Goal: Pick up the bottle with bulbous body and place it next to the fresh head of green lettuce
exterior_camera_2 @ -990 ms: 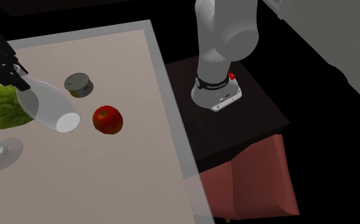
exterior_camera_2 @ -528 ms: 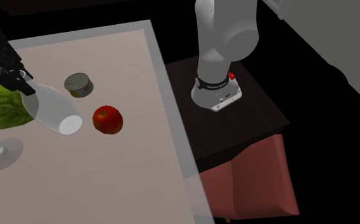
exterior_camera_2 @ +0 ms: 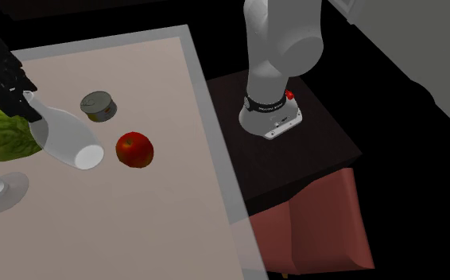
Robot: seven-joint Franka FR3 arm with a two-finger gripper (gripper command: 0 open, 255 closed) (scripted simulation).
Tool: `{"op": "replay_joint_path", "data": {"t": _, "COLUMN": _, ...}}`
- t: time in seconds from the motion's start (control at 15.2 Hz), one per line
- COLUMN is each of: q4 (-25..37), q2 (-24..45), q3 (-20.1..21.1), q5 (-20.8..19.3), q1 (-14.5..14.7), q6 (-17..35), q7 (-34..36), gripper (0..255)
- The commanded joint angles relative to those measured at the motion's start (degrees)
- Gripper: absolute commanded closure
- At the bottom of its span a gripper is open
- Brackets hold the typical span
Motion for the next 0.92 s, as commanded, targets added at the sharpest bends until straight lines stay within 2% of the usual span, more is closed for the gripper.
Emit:
{"op": "replay_joint_path", "data": {"t": 0.0, "q4": 0.0, "q2": 0.0, "q3": 0.0, "q5": 0.0, "q1": 0.0, "q6": 0.0, "q7": 0.0, "gripper": 0}}
{"op": "replay_joint_path", "data": {"t": 0.07, "q4": 0.0, "q2": 0.0, "q3": 0.0, "q5": 0.0, "q1": 0.0, "q6": 0.0, "q7": 0.0, "gripper": 0}}
{"op": "replay_joint_path", "data": {"t": 0.33, "q4": 4.8, "q2": -2.3, "q3": -0.1, "q5": 0.0, "q1": 0.0, "q6": -7.1, "q7": 0.0, "gripper": 0}}
{"op": "replay_joint_path", "data": {"t": 0.86, "q4": 4.8, "q2": -2.3, "q3": -0.1, "q5": 0.0, "q1": 0.0, "q6": -7.1, "q7": 0.0, "gripper": 0}}
